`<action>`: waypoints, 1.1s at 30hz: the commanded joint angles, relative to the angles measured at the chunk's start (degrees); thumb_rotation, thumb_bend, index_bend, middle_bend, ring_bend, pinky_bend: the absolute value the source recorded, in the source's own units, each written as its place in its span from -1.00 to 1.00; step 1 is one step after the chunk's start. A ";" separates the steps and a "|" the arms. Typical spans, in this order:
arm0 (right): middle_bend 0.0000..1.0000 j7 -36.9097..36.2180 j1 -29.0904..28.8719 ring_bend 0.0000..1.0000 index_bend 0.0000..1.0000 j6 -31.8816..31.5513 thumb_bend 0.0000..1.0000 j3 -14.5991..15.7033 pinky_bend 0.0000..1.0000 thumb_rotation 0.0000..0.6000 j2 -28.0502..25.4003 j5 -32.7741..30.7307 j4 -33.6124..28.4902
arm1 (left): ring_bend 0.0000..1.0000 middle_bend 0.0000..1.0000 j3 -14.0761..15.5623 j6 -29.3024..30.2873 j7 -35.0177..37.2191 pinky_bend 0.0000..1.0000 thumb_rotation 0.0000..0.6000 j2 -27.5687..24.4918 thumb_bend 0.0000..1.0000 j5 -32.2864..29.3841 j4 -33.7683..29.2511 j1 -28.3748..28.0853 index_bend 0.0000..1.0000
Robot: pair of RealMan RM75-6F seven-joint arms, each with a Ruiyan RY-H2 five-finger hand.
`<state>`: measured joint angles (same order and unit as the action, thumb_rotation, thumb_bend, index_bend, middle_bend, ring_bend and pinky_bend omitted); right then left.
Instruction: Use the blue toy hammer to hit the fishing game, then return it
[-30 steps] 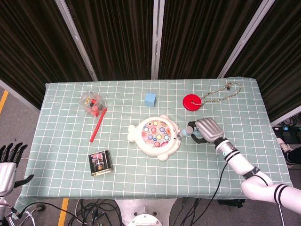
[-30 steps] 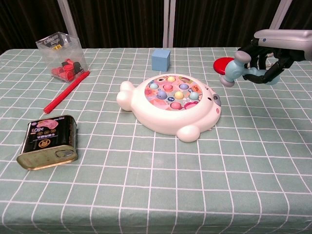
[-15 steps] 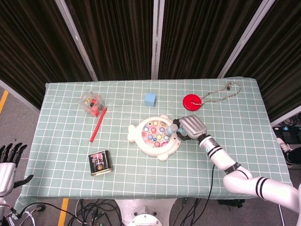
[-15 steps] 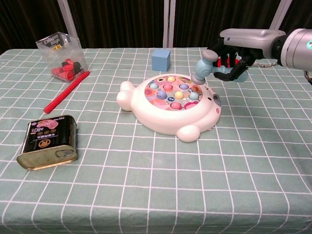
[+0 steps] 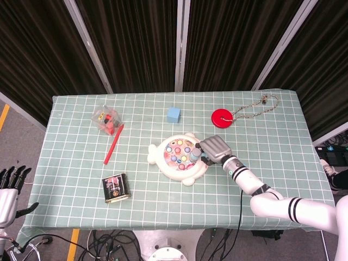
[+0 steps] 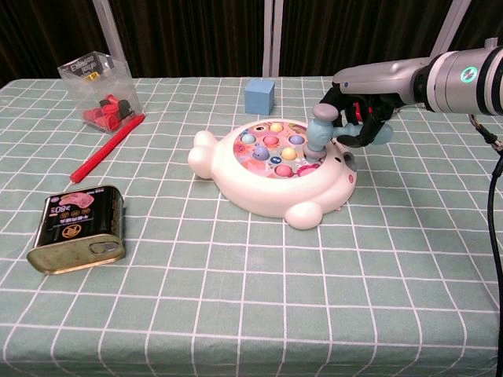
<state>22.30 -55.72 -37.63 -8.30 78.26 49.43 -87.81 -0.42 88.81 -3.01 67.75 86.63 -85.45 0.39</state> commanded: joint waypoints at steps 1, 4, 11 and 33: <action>0.35 -2.59 1.01 0.06 0.45 -3.39 0.35 -1.10 0.33 1.00 -0.49 1.72 -1.86 | -1.00 -0.84 -0.06 0.15 -0.03 -1.00 1.00 -0.10 -0.89 -0.04 -0.11 0.09 -0.77; 0.35 -7.11 2.92 0.06 0.45 -5.50 0.35 -2.33 0.33 1.00 -1.46 5.55 -3.03 | -1.00 -0.84 -0.08 0.27 -0.19 -1.00 1.00 -0.20 -0.89 0.08 -0.31 0.09 -0.77; 0.35 -9.68 3.25 0.06 0.45 -4.05 0.35 -1.67 0.33 1.00 -3.20 9.37 -2.88 | -1.00 -0.84 -0.11 0.16 -0.86 -1.00 1.00 -0.42 -0.88 0.28 -0.90 -0.08 -0.77; 0.35 -7.90 2.72 0.06 0.45 -8.07 0.35 -0.63 0.34 1.00 -2.12 7.86 -2.62 | -1.00 -0.84 -0.04 0.17 -0.26 -1.00 1.00 -0.08 -0.88 0.04 -0.21 0.19 -0.77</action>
<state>17.25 -54.80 -43.66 -7.85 77.87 55.35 -88.83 -0.46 88.98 -3.26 67.66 86.68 -85.66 0.58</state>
